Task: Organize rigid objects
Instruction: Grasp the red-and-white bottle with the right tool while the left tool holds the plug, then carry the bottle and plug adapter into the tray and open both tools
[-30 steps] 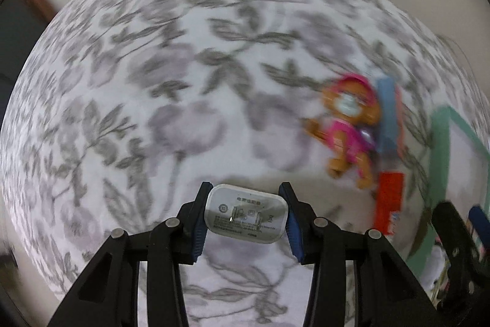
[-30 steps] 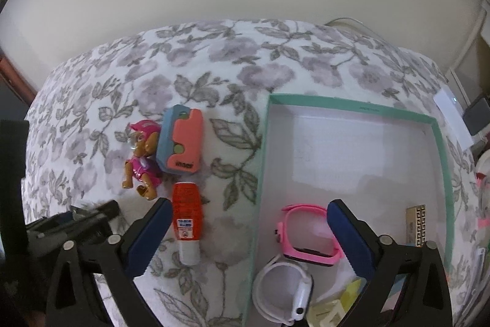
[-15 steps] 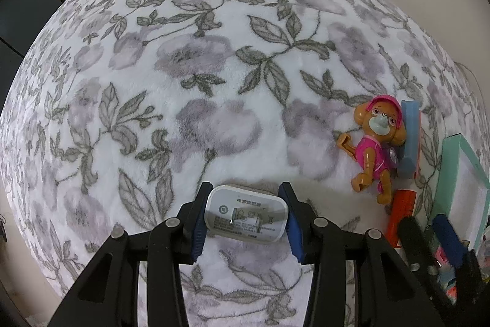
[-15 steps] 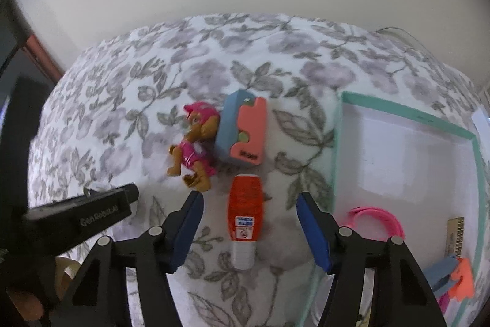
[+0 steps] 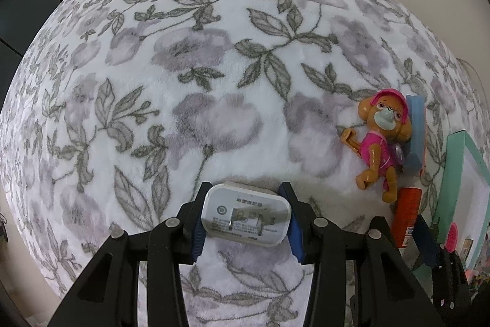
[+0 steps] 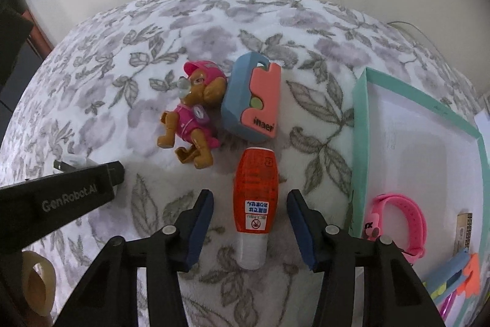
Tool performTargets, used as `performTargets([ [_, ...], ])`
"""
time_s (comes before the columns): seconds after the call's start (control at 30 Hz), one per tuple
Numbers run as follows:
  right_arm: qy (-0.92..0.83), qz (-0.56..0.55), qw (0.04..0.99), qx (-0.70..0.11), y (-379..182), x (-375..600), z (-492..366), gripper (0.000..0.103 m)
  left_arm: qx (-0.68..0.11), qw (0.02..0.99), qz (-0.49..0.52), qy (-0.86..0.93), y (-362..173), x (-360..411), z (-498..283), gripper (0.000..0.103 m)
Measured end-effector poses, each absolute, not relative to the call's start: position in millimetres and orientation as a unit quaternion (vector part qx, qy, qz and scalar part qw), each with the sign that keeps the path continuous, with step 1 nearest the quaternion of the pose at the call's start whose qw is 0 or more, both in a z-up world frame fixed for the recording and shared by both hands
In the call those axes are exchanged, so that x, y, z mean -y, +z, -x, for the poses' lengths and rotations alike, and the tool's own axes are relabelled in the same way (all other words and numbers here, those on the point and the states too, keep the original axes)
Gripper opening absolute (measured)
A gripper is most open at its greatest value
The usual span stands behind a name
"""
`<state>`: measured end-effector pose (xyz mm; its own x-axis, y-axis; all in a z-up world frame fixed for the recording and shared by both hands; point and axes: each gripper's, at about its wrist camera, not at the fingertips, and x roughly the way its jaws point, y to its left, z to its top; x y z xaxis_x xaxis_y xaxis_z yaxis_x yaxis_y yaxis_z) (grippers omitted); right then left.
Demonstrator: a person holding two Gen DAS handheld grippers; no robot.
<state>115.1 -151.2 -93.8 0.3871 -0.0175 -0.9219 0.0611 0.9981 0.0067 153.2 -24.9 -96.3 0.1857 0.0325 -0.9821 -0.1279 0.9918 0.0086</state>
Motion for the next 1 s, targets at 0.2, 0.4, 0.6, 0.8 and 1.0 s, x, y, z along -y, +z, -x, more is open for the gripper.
performTargets([
  [0.2, -0.028, -0.007, 0.837, -0.546, -92, 147, -115, 0.032, -0.636, 0.769, 0.038, 0.053, -101, 29, -155, 0.045],
  [0.4, -0.029, -0.037, 0.830, -0.555, -90, 156, -115, 0.030, -0.638, 0.766, 0.057, 0.052, -96, 29, -153, 0.045],
  [0.6, -0.005, -0.085, 0.825, -0.559, -85, 164, -116, 0.030, -0.643, 0.760, 0.087, 0.038, -92, 18, -153, 0.045],
  [0.8, 0.001, -0.114, 0.830, -0.546, -67, 178, -117, 0.030, -0.629, 0.770, 0.102, 0.027, -72, 13, -153, 0.045],
  [1.0, 0.000, -0.145, 0.855, -0.498, -19, 200, -109, 0.030, -0.584, 0.801, 0.128, -0.007, -20, 12, -149, 0.045],
])
